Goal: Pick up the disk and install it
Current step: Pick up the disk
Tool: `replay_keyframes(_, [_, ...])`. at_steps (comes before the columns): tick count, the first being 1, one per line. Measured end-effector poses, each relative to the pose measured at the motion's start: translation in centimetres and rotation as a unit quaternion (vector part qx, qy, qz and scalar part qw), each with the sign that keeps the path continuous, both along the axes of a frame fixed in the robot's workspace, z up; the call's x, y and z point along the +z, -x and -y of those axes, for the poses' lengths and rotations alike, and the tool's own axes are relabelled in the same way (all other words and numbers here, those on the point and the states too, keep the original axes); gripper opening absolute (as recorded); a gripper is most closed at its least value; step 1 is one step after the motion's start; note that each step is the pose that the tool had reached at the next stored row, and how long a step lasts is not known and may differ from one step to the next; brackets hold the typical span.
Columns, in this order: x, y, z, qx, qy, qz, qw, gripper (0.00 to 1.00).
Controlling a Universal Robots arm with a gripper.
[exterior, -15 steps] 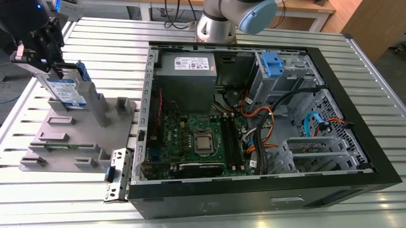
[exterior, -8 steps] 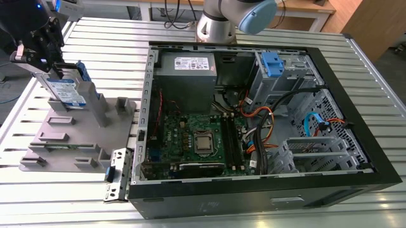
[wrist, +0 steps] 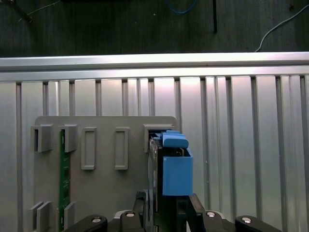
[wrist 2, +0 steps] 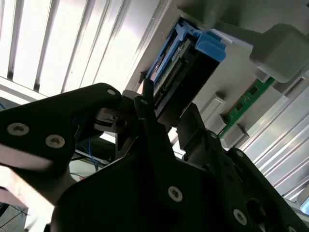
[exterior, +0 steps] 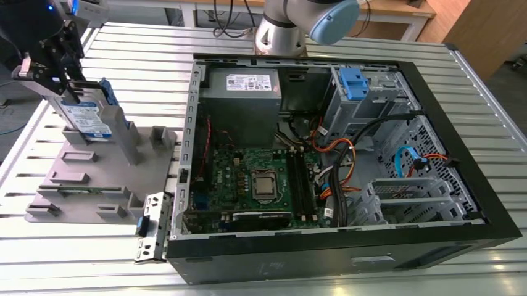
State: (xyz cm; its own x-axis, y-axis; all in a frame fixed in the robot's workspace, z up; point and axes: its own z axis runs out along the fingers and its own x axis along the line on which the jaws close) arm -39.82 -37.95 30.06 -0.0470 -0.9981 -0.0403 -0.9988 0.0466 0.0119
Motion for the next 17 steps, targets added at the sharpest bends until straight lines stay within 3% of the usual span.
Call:
replay_keyframes(11, [0.04, 0.00, 0.02, 0.000, -0.0002, 0.0001, 1.00000, 0.46])
replay_keyframes(17, [0.04, -0.01, 0.02, -0.006, 0.0016, 0.0000, 0.99998, 0.46])
